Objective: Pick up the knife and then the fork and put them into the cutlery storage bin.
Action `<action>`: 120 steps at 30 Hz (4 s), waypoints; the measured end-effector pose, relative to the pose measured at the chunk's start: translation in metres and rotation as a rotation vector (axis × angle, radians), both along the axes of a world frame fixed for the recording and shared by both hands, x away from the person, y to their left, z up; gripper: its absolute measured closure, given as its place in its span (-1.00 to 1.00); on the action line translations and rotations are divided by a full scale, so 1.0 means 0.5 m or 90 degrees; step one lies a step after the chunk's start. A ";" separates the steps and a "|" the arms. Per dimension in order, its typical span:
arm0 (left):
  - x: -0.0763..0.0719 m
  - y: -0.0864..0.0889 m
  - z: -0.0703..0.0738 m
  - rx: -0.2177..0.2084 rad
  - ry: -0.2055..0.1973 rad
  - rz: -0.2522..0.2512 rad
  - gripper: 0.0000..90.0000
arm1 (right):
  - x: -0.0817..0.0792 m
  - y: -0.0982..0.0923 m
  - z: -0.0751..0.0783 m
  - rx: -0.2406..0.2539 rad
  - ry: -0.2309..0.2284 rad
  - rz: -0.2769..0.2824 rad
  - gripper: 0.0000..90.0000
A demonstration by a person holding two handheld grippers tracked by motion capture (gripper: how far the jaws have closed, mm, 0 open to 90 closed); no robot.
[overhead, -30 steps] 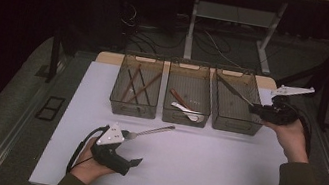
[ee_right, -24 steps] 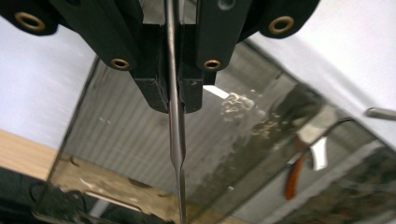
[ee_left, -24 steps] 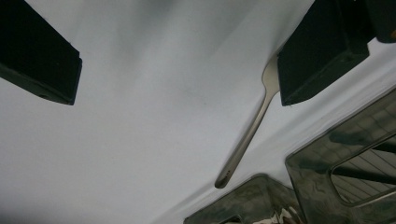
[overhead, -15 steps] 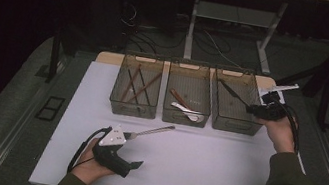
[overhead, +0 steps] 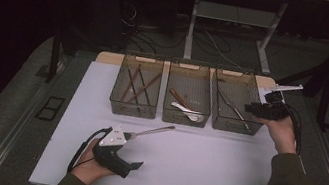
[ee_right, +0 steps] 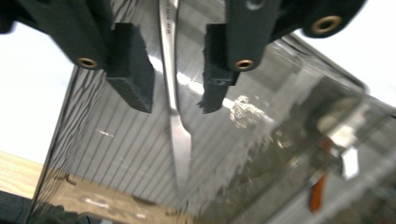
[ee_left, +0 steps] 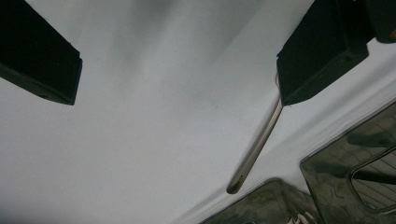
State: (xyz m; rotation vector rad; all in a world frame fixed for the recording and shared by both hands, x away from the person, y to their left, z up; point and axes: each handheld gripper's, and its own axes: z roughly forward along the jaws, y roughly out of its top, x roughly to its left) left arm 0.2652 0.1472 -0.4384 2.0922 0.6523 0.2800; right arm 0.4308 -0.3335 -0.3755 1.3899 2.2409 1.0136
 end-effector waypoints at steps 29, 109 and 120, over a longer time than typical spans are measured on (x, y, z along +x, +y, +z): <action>0.066 -0.023 0.043 0.032 0.046 0.024 0.69 | -0.267 0.062 -0.062 0.123 -0.107 0.146 -0.59; 0.117 -0.098 0.044 0.078 0.040 -0.126 0.88 | -0.327 0.090 -0.091 0.091 -0.059 0.295 -0.68; 0.069 -0.176 0.063 0.062 0.032 -0.263 0.88 | -0.301 0.133 -0.068 0.081 -0.034 0.380 -0.59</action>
